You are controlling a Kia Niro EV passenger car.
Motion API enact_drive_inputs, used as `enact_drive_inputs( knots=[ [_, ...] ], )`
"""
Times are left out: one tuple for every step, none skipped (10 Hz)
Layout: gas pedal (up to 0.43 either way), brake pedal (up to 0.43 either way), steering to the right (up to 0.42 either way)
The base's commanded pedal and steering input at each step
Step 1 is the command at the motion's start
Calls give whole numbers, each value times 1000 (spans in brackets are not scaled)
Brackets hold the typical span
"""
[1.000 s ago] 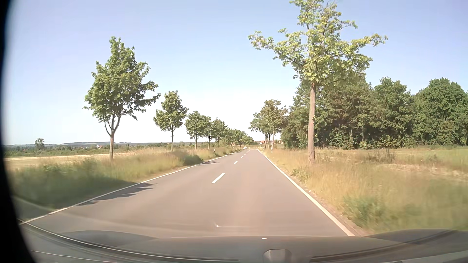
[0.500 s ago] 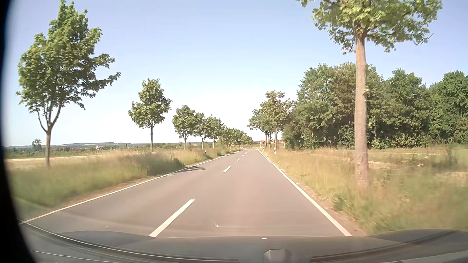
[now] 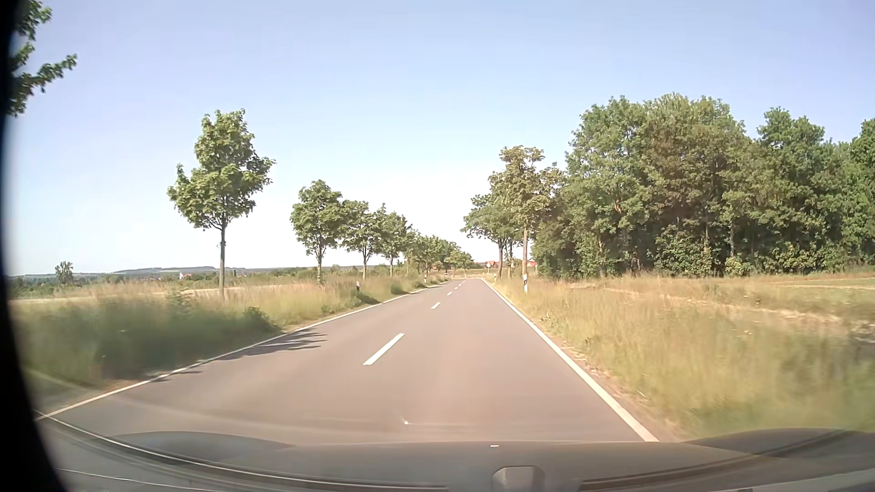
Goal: Follow the waypoints while adhering to traffic rules and regulations
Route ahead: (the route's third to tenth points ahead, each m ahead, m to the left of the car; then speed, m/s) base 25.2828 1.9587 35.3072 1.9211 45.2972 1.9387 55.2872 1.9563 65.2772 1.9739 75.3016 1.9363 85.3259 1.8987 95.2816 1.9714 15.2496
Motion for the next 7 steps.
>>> enact_drive_inputs(
  knots=[
    [189, 6, 1],
    [189, 6, 1],
    [189, 6, 1],
    [189, 6, 1],
    [189, 6, 1],
    [189, 6, 1],
    [189, 6, 1]
  ],
)
